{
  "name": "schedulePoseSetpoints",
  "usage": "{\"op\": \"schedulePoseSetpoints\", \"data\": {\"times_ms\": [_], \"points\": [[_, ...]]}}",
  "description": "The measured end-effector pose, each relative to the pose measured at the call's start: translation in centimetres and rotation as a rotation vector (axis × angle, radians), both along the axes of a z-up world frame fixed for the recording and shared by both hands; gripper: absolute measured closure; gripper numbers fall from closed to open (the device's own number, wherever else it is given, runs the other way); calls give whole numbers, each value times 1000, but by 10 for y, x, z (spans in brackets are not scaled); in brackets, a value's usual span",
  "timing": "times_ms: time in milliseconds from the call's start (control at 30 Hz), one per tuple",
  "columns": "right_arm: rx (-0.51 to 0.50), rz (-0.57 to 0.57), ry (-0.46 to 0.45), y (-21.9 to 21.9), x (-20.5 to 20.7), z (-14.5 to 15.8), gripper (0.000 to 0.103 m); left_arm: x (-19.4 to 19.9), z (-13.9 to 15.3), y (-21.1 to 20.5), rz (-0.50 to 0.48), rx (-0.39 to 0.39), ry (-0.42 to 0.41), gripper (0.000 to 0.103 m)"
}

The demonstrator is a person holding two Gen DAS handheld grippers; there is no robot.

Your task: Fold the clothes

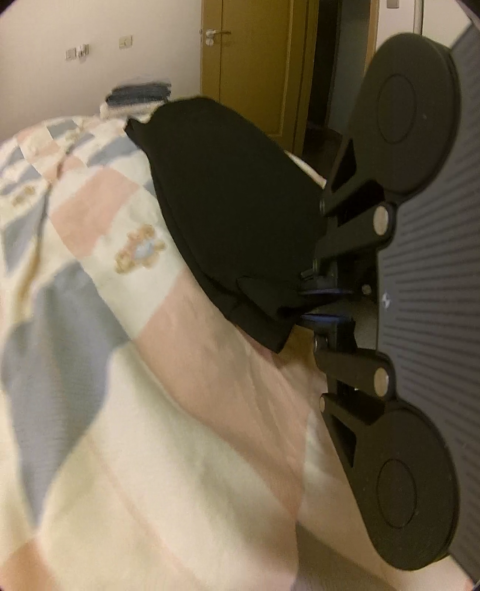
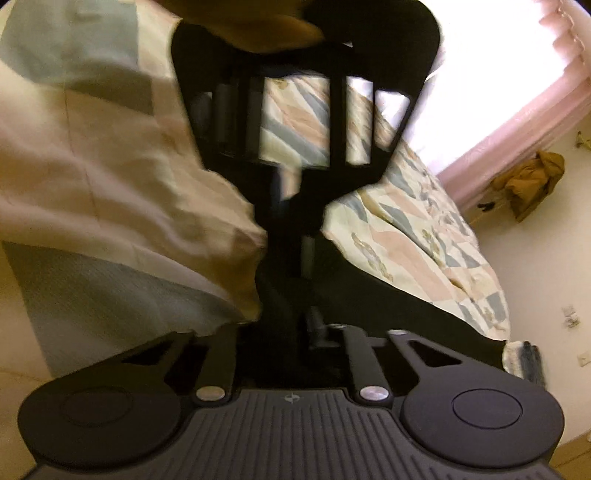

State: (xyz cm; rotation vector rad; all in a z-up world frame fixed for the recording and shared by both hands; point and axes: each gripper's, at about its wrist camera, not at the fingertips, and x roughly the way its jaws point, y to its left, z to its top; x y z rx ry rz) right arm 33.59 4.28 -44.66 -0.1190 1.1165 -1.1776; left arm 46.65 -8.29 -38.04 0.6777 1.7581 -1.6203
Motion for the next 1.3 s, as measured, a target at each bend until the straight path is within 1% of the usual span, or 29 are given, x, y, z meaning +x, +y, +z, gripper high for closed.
{"op": "schedulePoseSetpoints", "data": {"times_ms": [33,100,133,267,333,400,500,600,700,833,900,1000,1100,1233,1300], "points": [[22,4,-37,-4,-9,5,96,3,9,0,2,-25,-18,97],[79,-9,-141,-17,-29,20,97,3,30,-2,-14,-107,-123,97],[120,-27,-211,-26,-41,30,97,1,40,-3,-27,-149,-174,97],[283,-129,-514,-56,-99,61,97,-42,68,-14,-160,-327,-331,97],[365,-190,-685,-64,-126,74,97,-64,81,-19,-224,-412,-396,97],[427,-282,-846,-82,-171,80,97,-92,90,-24,-275,-461,-358,97],[516,-380,-1054,-99,-241,81,96,-144,91,-26,-367,-517,-366,96],[587,-450,-1172,-114,-308,76,96,-197,86,-25,-455,-542,-399,96],[636,-489,-1217,-131,-371,71,95,-238,87,-23,-510,-565,-404,96],[654,-461,-1237,-152,-438,71,95,-289,93,-24,-581,-605,-396,96],[648,-411,-1210,-165,-460,74,95,-312,98,-23,-620,-627,-397,95],[635,-339,-1167,-182,-487,80,95,-341,100,-24,-653,-642,-424,94],[621,-276,-1139,-198,-514,87,95,-365,97,-31,-635,-635,-448,94],[594,-233,-1094,-217,-554,90,95,-392,93,-40,-612,-632,-480,94],[577,-219,-1075,-227,-576,91,95,-405,91,-46,-604,-630,-487,91]]}}
